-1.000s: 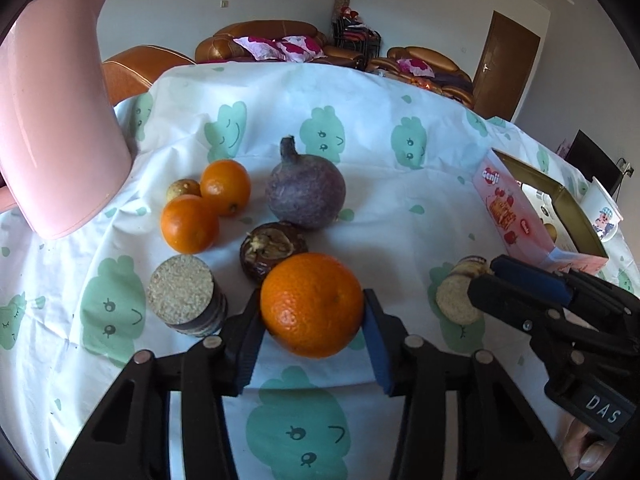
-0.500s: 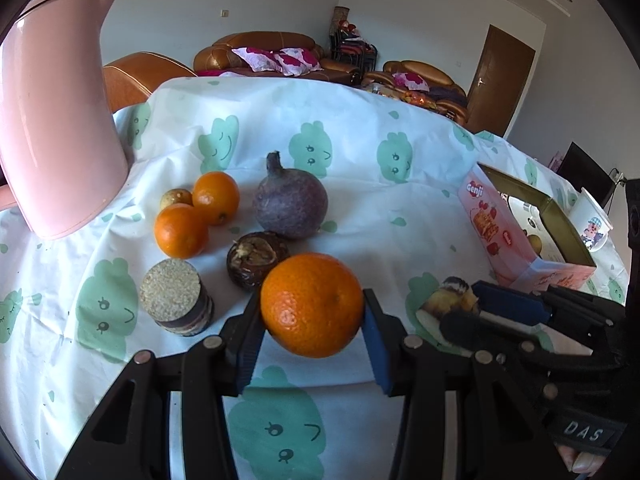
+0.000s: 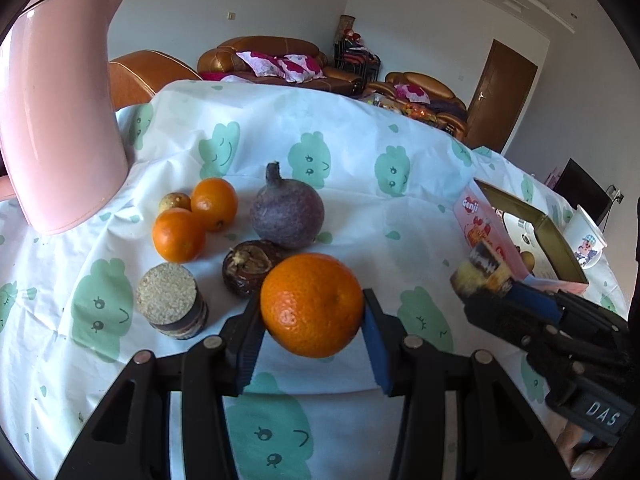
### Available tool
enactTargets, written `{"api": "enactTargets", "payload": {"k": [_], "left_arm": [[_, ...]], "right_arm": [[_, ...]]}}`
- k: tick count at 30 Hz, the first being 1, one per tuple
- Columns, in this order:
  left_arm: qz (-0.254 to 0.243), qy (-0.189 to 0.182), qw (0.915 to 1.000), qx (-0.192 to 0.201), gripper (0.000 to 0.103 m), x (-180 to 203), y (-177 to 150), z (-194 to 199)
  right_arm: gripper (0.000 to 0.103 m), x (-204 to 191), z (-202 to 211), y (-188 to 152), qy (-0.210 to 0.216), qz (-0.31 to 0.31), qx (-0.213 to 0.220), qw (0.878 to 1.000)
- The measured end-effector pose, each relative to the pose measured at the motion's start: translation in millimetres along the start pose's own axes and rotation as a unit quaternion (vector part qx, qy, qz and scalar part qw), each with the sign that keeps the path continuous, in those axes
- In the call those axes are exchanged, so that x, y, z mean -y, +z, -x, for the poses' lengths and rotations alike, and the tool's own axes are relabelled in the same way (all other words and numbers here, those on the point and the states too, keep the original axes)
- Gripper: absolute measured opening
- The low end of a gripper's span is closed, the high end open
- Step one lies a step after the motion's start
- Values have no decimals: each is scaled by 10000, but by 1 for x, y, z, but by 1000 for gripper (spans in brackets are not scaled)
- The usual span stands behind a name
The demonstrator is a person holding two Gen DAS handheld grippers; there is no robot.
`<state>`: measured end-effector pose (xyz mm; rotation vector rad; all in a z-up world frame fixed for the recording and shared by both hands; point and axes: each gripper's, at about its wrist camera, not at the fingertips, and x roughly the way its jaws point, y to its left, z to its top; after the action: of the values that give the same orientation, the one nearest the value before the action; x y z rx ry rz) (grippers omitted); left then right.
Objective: Organize fruits
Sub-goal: 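Grasp the large orange with the left tool while the right tool holds the cylinder, then lower the orange and cylinder into the tin tray and open both tools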
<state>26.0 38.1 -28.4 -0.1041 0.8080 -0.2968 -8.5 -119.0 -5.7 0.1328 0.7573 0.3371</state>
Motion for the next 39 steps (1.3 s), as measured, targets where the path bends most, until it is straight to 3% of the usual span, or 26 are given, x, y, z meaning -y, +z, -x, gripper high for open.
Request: {"api": "enactTargets", "payload": {"k": [6, 10, 16, 26, 32, 39], "left_arm": [[-223, -236, 9988, 374, 48, 31, 10, 8], [-532, -450, 9964, 491, 48, 66, 17, 6], [-967, -812, 9910, 442, 48, 124, 25, -12], [-1351, -1092, 9847, 108, 48, 197, 36, -50], [-1442, -1075, 9836, -137, 48, 208, 34, -67], [-1343, -1101, 9845, -245, 53, 206, 35, -67]], "right_arm": [[35, 33, 35, 15, -798, -227, 695, 9941], [35, 69, 47, 18, -1283, -411, 817, 9875], [35, 125, 60, 18, -1691, -837, 781, 9789], [35, 169, 59, 12, -1839, -992, 437, 9770], [35, 187, 57, 9, -1719, -1152, 285, 9779], [38, 187, 53, 8, -1907, -1085, 207, 9754]]}}
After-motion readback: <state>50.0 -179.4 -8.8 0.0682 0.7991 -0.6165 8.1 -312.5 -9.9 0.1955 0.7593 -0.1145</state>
